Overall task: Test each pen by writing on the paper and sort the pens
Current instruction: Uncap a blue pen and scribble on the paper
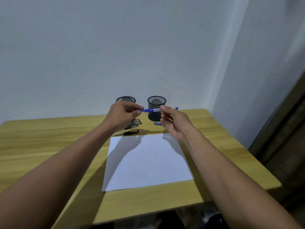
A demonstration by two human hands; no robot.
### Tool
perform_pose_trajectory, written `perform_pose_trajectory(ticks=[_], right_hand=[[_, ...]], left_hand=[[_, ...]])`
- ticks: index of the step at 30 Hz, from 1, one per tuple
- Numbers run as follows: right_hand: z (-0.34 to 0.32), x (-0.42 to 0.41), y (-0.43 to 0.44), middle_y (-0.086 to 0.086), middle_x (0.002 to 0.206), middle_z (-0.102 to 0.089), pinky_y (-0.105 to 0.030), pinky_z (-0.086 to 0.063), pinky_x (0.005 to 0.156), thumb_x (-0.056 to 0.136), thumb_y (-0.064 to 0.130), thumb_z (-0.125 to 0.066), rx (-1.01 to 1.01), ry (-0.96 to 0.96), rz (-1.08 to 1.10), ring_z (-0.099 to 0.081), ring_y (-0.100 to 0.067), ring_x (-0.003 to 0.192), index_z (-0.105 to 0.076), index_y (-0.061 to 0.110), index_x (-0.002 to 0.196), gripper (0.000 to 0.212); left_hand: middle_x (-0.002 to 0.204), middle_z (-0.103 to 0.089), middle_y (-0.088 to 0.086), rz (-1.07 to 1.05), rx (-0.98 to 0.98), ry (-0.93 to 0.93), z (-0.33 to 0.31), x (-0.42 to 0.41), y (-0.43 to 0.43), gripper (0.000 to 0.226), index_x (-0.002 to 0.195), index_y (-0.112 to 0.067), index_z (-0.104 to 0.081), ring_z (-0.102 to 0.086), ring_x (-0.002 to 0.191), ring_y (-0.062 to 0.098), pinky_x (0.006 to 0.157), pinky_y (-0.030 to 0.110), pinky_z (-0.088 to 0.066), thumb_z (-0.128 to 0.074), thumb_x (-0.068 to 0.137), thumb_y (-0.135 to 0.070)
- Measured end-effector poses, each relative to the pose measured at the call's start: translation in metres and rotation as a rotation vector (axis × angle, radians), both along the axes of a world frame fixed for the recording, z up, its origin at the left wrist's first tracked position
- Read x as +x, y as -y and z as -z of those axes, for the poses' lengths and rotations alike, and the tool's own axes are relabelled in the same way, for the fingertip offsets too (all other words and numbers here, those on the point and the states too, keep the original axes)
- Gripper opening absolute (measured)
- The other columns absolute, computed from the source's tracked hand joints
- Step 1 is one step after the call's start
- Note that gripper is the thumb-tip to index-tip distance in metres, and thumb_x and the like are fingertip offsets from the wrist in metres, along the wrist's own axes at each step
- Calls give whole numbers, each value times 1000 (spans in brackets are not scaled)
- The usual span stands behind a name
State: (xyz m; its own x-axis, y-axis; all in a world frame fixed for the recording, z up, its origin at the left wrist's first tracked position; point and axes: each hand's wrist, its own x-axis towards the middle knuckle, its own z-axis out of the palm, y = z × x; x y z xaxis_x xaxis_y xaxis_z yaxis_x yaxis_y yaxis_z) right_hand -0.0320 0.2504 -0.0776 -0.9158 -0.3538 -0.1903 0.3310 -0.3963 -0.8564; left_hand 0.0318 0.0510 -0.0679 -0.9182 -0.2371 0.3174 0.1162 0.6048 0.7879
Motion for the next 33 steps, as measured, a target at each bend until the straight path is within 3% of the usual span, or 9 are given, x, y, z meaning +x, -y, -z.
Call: perform_pose_trajectory(ticks=[3,5,7,12,17,21,25,28,33], right_hand=[[5,15,19,-3,71,-66,-19,-55,55,92,10,-73,-31,-21,-46,-60,-9,60,-70,8,88,6],[5,23,31,-4,71,-67,-19,-56,56,93,9,-71,-19,-75,-67,-61,-8,59,-70,7,94,2],[5,29,40,-3,68,-68,-18,-56,58,94,8,-70,-32,-100,-78,-63,-6,56,-69,5,98,4],[8,38,58,-5,75,-71,-18,-57,62,92,8,-72,12,-169,-130,-66,-8,61,-72,3,98,7],[12,41,69,-11,74,-71,-18,-59,62,90,2,-72,21,-178,-111,-69,-10,60,-72,0,89,3],[17,45,75,-10,70,-72,-18,-59,63,89,0,-72,18,-183,-98,-69,-11,60,-71,-1,86,3],[18,49,80,-10,69,-72,-19,-61,66,89,-3,-71,10,-183,-97,-69,-12,60,-72,0,84,5],[20,50,84,-10,69,-72,-18,-60,63,89,-1,-72,-4,-161,-84,-68,-12,59,-73,0,85,4],[23,51,87,-11,68,-72,-19,-59,61,88,0,-73,4,-149,-74,-67,-13,58,-73,-1,85,3]], left_hand=[[81,-77,-1,13,9,-2,-5,11,5,16,98,-18,-79,-68,72,11,78,35,-56,-72,85,-12],[76,-75,0,9,8,-19,-6,18,7,16,98,-16,-79,-63,61,3,62,21,-49,-73,85,-11],[69,-73,-7,-3,26,-35,-8,26,11,16,100,-14,-78,-60,55,-2,56,11,-43,-74,85,-10],[80,-77,-1,-10,21,-53,-7,38,30,15,98,-17,-80,-69,73,15,78,35,-57,-77,83,-17],[69,-71,7,27,81,1,1,47,41,7,85,-22,-79,-57,61,13,68,35,-47,-74,86,-17],[62,-67,1,-6,87,22,6,49,46,7,86,-12,-78,-55,56,11,64,31,-46,-72,88,-15],[70,-71,14,-13,74,19,9,53,48,8,88,-12,-79,-56,57,9,64,27,-48,-71,88,-16],[64,-70,3,-81,10,-23,11,55,48,8,85,-16,-79,-55,54,5,59,20,-46,-71,88,-17],[63,-69,3,-76,54,1,15,56,50,10,82,-14,-79,-53,56,10,62,26,-45,-70,88,-17]])
